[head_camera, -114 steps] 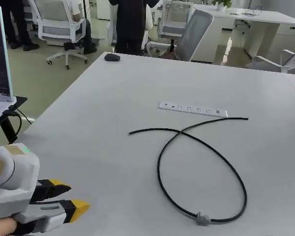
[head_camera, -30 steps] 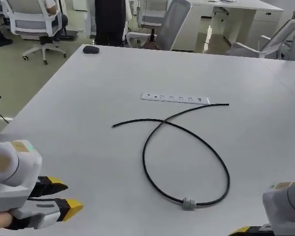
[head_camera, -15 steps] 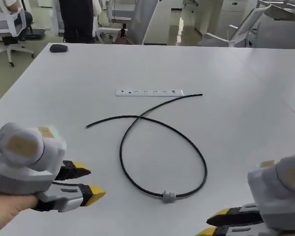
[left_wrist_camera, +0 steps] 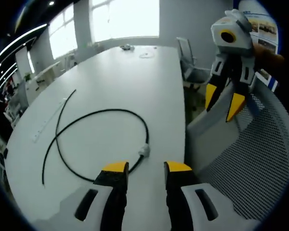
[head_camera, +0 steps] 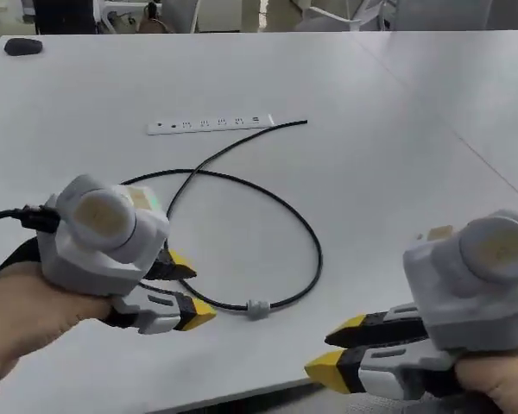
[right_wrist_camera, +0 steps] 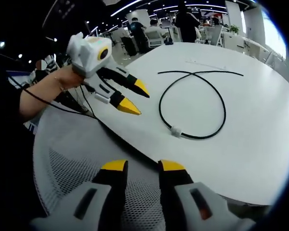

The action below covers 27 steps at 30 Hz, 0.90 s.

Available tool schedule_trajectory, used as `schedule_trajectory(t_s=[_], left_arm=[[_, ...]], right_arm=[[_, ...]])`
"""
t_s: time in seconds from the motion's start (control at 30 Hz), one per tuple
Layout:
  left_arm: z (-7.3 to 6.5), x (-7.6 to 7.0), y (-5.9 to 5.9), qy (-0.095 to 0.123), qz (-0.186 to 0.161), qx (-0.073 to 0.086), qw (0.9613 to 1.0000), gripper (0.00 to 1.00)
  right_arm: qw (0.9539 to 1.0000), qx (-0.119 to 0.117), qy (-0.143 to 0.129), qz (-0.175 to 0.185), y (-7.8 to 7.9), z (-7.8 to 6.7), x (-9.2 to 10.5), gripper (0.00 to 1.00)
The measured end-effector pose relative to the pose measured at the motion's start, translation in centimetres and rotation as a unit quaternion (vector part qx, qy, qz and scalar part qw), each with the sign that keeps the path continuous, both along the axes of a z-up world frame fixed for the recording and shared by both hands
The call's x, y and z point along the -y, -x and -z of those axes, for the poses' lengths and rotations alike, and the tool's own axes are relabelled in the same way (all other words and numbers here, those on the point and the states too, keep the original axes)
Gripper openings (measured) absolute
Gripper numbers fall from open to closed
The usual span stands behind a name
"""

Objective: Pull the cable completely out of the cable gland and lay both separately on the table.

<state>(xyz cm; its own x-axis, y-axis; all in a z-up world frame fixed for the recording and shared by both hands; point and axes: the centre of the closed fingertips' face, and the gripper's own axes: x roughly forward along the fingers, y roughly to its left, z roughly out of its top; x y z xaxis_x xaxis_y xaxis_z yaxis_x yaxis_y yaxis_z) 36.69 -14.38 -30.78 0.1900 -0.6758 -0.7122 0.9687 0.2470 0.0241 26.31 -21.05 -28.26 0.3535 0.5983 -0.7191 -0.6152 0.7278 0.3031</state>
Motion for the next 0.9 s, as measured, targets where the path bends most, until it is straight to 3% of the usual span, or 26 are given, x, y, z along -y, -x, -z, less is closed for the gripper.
schedule_trajectory(t_s=[0.07, 0.2, 0.37, 0.43, 0.7, 0.9], left_arm=[[0.7, 1.1, 0.0, 0.0, 0.017, -0.012, 0.9998, 0.27], [2.7, 2.3, -0.2, -0.017, 0.04, -0.026, 0.9987, 0.31], [6.8, 3.3, -1.5, -0.045, 0.047, -0.027, 0.9975, 0.32], [7.8, 3.8, -1.7, -0.042, 0.048, -0.033, 0.9974, 0.31], [9.6, 4.7, -2.4, -0.036, 0.047, -0.039, 0.9975, 0.28], [10.1, 4.7, -2.0, -0.04, 0.053, -0.043, 0.9969, 0.21]], right_arm=[[1.0, 0.005, 0.0, 0.004, 0.1, -0.4, 0.2, 0.26], [0.9998, 0.012, -0.002, 0.017, 0.1, -1.3, 0.6, 0.26], [0.9992, 0.023, -0.004, 0.032, -0.4, -2.1, 1.0, 0.25], [0.9989, 0.024, -0.004, 0.04, -0.5, -2.2, 1.3, 0.26], [0.9986, 0.022, -0.001, 0.048, 0.0, -2.3, 1.6, 0.25], [0.9981, 0.021, -0.003, 0.058, 0.0, -2.4, 1.9, 0.25]])
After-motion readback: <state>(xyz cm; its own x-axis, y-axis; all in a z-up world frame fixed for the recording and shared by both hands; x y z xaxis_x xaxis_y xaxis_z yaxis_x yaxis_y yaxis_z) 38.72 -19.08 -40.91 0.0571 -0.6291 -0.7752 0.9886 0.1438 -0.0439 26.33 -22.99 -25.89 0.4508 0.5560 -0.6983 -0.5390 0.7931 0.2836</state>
